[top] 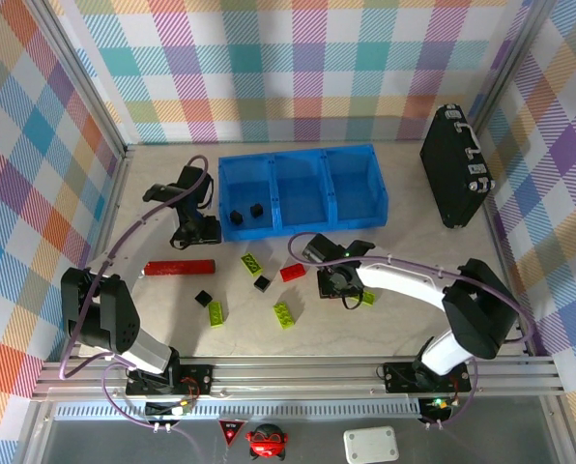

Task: Sort the legos into containers by color
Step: Pick up the lego from the center of the table.

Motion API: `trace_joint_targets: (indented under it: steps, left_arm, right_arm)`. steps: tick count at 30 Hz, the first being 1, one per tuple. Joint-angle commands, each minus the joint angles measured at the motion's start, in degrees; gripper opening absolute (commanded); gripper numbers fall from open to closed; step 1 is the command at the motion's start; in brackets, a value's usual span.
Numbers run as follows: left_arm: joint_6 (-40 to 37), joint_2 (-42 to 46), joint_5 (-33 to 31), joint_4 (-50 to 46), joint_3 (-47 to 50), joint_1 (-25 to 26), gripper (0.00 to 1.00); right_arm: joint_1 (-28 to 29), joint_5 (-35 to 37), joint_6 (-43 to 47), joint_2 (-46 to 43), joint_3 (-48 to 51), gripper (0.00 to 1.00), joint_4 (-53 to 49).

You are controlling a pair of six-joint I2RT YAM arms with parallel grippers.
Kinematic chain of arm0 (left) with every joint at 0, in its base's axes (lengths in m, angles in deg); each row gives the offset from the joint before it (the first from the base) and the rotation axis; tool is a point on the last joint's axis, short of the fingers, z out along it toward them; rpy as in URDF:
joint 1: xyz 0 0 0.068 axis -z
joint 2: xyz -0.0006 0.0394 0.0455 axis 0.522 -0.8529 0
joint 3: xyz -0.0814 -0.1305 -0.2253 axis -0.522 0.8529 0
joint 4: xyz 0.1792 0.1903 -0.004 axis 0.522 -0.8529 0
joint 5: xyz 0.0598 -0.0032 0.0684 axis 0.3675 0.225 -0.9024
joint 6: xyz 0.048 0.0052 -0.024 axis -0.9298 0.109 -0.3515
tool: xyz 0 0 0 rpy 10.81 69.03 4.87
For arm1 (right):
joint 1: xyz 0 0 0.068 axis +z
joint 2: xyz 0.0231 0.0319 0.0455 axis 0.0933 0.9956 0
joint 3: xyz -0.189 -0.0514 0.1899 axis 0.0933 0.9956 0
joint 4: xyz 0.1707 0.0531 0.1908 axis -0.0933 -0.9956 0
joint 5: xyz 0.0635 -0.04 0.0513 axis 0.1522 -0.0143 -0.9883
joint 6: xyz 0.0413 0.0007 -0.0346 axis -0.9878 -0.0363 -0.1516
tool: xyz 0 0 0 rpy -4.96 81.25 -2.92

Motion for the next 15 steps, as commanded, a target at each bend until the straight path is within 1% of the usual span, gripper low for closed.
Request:
trace_joint_targets:
  steps: [1,15]
  left_arm:
    - [-1.2,2.3,-1.0,-1.5,0.7,-0.6,0.48]
    - [-0.8,2.8,-1.5,-2.7,1.4,-0.6,0.48]
  right_arm:
    - [0.3,-0.2,-1.1,1.3,1.1,0.44,2.3]
    - [0.3,2.8,-0.3,3.6,1.7,0.39,4.2]
